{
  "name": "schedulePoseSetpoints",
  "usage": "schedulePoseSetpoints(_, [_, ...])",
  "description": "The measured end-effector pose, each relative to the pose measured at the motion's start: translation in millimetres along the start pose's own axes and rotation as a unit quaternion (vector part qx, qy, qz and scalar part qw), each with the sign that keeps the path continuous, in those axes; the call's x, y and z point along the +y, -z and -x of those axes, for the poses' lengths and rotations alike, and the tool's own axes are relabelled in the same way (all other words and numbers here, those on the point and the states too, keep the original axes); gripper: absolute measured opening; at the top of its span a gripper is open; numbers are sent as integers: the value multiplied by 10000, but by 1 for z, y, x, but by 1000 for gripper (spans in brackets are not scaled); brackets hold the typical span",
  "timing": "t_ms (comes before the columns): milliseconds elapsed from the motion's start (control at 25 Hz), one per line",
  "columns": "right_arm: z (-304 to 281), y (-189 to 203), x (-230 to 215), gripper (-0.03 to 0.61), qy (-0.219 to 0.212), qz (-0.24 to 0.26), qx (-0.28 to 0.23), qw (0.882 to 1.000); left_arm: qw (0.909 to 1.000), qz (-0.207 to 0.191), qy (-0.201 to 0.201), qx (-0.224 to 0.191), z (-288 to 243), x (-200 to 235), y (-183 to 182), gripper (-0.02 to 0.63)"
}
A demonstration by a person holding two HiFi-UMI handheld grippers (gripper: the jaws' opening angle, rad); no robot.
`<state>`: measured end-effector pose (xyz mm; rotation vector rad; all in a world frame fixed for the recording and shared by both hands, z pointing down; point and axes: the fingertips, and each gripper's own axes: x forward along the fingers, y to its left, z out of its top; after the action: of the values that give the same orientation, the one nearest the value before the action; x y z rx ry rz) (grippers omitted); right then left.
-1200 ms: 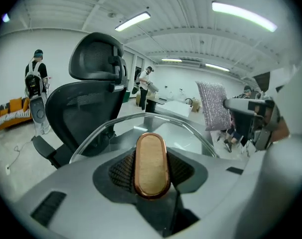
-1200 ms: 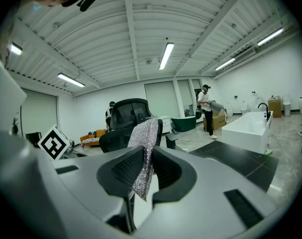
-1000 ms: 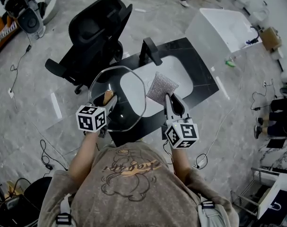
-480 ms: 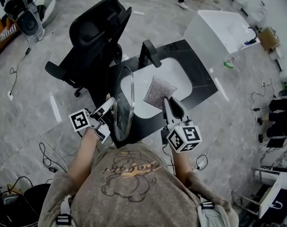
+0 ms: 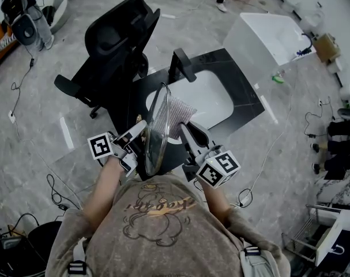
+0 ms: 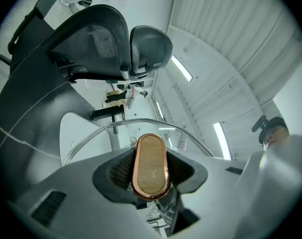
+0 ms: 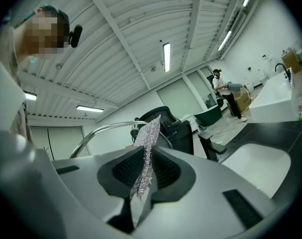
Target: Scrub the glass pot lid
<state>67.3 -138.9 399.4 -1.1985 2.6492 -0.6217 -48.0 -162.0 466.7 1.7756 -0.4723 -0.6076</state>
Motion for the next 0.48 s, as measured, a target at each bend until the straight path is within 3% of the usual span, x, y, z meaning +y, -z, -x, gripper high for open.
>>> schedulePoseSetpoints(480, [-11,-5,8,60,-188,194,53,9996,9992,-55,59,381,-8,-5,14,178])
